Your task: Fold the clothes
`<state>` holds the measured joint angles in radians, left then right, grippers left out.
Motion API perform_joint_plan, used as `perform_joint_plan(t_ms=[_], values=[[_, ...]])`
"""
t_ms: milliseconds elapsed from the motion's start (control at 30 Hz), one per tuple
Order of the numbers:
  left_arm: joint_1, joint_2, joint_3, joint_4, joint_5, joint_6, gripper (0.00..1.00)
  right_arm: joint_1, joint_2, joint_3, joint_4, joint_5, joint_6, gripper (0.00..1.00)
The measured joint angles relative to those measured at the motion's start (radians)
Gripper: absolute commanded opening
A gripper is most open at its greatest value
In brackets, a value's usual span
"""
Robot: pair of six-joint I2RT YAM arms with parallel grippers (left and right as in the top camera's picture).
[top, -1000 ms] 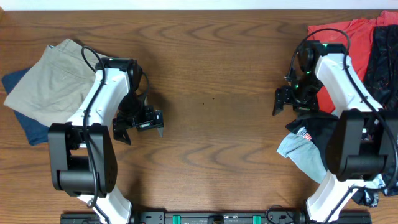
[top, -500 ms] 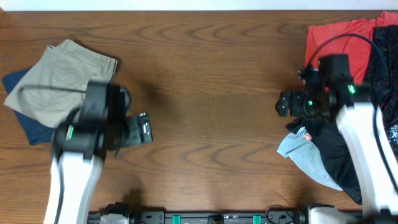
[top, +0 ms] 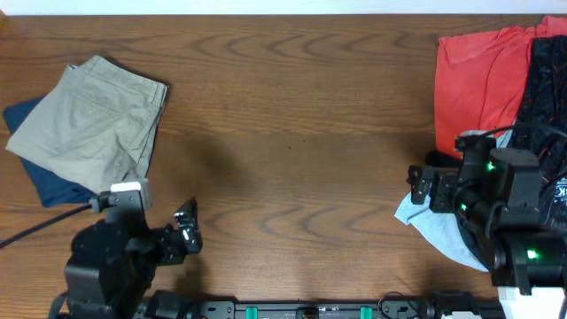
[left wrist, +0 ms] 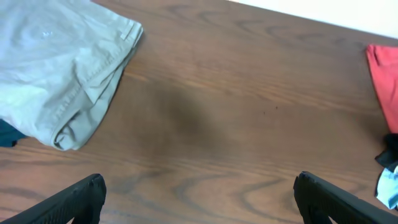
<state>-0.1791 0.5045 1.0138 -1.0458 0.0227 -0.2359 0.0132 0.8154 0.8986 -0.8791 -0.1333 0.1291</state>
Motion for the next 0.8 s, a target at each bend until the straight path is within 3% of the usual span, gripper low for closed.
perform_joint_plan(t_ms=[800], values=[[0.000,-0.003,-0.006,0.000,-0.001,0.000,0.98,0.000,-0.006,-0.002,-0.001,0.003,0.000,0.99]])
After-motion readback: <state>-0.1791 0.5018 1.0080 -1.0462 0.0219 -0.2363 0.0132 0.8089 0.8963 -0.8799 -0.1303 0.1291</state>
